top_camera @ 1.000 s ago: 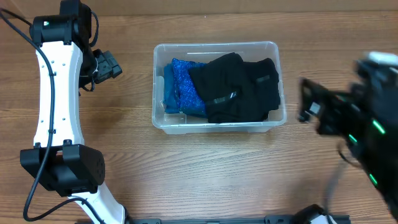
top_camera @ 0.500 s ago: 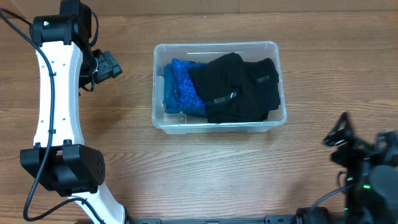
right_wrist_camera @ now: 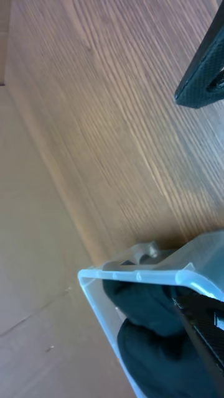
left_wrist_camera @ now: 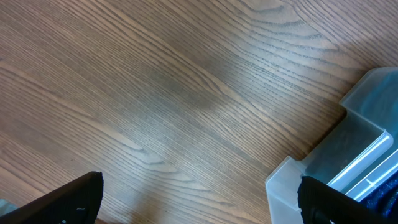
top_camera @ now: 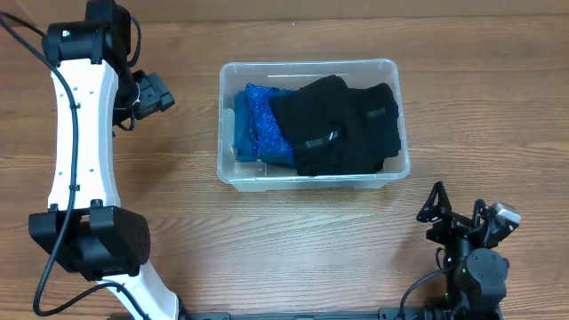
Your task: Pack container
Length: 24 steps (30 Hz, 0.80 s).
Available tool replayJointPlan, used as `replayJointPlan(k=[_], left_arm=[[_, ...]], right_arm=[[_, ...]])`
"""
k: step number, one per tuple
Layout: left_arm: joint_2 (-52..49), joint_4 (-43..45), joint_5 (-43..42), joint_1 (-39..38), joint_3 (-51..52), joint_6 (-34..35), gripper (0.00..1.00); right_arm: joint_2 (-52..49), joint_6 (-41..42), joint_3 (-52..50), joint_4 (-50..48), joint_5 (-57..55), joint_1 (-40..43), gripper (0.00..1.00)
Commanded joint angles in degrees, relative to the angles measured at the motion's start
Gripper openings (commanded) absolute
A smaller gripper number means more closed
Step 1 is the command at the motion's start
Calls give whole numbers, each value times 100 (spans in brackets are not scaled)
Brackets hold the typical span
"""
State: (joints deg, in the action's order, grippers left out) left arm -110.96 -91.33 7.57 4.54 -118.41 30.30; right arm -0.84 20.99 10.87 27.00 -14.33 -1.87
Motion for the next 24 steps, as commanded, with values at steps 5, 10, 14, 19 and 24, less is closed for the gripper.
replayJointPlan(k=[5, 10, 14, 19, 24], left_arm=[[107, -9, 50, -2, 20, 98, 100], [107, -11, 50, -2, 20, 98, 100], [107, -9, 50, -2, 20, 98, 100], [105, -11, 50, -2, 20, 98, 100], [605, 76, 50, -90, 20, 98, 100]], right_arm=[[68, 46, -356, -188, 33, 22, 100], [68, 46, -356, -184, 31, 22, 100], [68, 46, -356, -186, 31, 22, 100], [68, 46, -356, -186, 31, 22, 100], [68, 46, -356, -184, 31, 22, 100]])
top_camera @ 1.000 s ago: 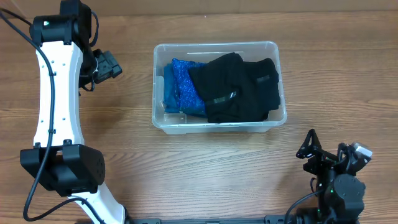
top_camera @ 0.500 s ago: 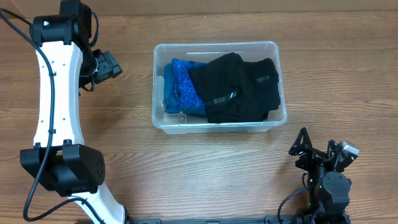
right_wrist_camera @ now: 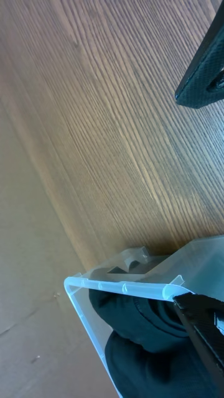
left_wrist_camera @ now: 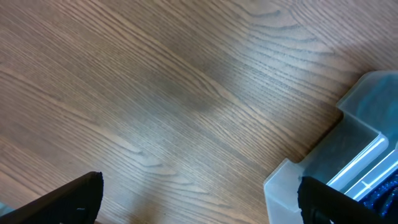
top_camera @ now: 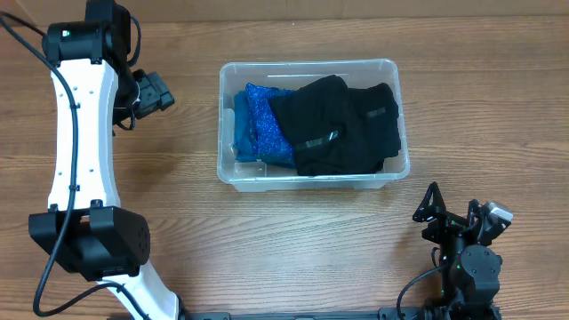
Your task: Pack container
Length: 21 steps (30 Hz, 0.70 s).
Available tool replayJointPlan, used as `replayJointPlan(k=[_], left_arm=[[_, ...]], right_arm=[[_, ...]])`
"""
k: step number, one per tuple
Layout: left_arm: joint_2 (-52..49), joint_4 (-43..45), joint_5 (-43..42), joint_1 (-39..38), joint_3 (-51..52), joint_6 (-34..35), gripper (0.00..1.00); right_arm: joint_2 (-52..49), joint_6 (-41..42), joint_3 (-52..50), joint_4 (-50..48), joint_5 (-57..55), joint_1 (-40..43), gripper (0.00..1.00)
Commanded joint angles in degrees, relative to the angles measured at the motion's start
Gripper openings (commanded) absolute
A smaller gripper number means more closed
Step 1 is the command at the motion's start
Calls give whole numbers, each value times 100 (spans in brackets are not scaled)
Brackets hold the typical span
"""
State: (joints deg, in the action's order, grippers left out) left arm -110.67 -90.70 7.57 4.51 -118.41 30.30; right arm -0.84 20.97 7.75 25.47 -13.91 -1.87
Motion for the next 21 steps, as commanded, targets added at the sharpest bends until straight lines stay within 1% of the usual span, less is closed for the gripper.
replayJointPlan(k=[1, 3, 5, 6, 7, 8, 10, 11, 12, 13, 15, 17, 21], left_arm=[[802, 13, 50, -153, 22, 98, 100], [1491, 127, 581, -391, 210, -144, 100], [2085, 162, 743, -632, 540, -225, 100], [2406, 275, 1025, -745, 776, -304, 100], [2883, 664, 1252, -876, 1185, -317, 100], [3303, 1172, 1228, -940, 1611, -505, 100], [4054, 2240, 892, -953, 2487, -1064, 100], [4599, 2979, 514, -951, 3167, -1502, 100], [5058, 3491, 271, -942, 3713, -1762, 100], [5316, 3775, 175, -940, 4037, -1864, 100], [6258, 4583, 140, -935, 5206, -1952, 100], [7047, 5143, 181, -931, 6229, -2004, 100], [8207, 5794, 136, -929, 7818, -1926, 100]], right_arm=[[68, 48, -44, -31, -11, 22, 100], [68, 48, -44, -31, -11, 22, 100], [68, 48, -44, -33, -11, 22, 100], [68, 48, -44, -31, -11, 22, 100], [68, 46, -44, -31, -11, 22, 100], [68, 48, -44, -33, -11, 22, 100], [68, 48, -44, -33, -11, 22, 100], [68, 48, -44, -31, -11, 22, 100], [68, 48, -44, -31, -11, 22, 100], [68, 46, -44, -31, -9, 22, 100], [68, 48, -44, -31, -11, 22, 100], [68, 48, -44, -31, -11, 22, 100], [68, 48, -44, -31, -11, 22, 100]])
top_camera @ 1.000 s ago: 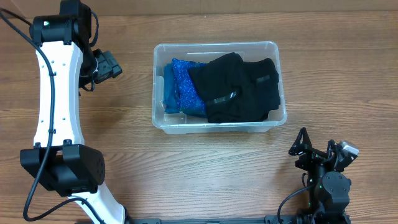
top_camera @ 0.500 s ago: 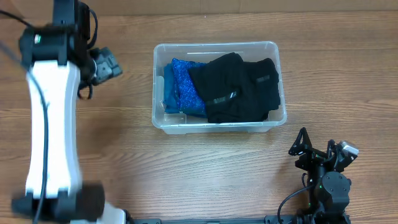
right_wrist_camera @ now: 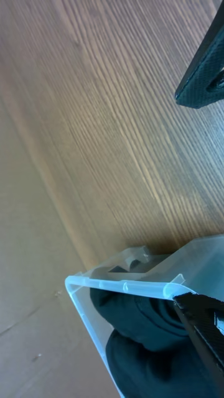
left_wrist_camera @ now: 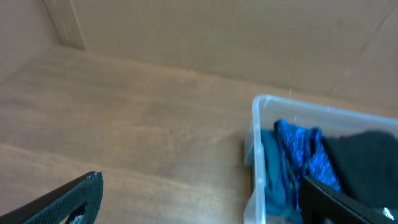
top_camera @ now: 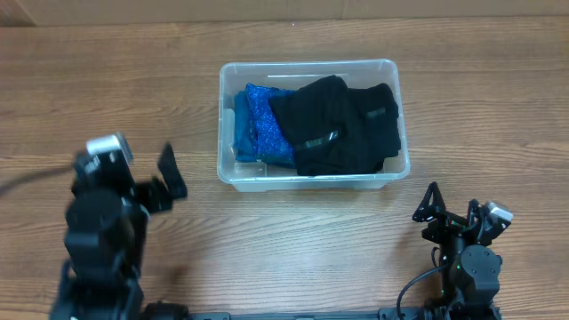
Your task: Pack container
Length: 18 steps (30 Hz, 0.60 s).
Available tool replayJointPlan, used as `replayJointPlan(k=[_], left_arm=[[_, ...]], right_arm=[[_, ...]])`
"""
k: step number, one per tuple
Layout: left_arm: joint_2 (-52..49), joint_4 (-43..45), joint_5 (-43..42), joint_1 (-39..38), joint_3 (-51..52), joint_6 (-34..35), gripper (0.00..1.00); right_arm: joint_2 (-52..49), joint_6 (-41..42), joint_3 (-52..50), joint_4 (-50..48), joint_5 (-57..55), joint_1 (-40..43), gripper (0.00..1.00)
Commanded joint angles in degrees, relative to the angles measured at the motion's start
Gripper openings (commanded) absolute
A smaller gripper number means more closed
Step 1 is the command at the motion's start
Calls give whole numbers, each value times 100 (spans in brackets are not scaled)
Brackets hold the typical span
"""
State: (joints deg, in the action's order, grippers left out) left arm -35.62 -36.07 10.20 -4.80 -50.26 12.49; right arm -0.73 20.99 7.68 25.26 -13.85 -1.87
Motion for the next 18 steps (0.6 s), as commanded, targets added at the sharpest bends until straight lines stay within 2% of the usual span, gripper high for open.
replayJointPlan(k=[1, 8, 14, 18], left_arm=[[942, 468, -127, 2, 1366, -35, 100], [2559, 1130, -127, 153, 3331, 538, 100], [3504, 1130, -125, 151, 4059, 557, 100], [3543, 1405, -125, 151, 4374, 555, 100]], right_arm=[[57, 46, -37, -9, -17, 22, 100], [57, 46, -37, -9, -17, 22, 100], [57, 46, -37, -9, -15, 22, 100], [57, 46, -37, -9, -17, 22, 100]])
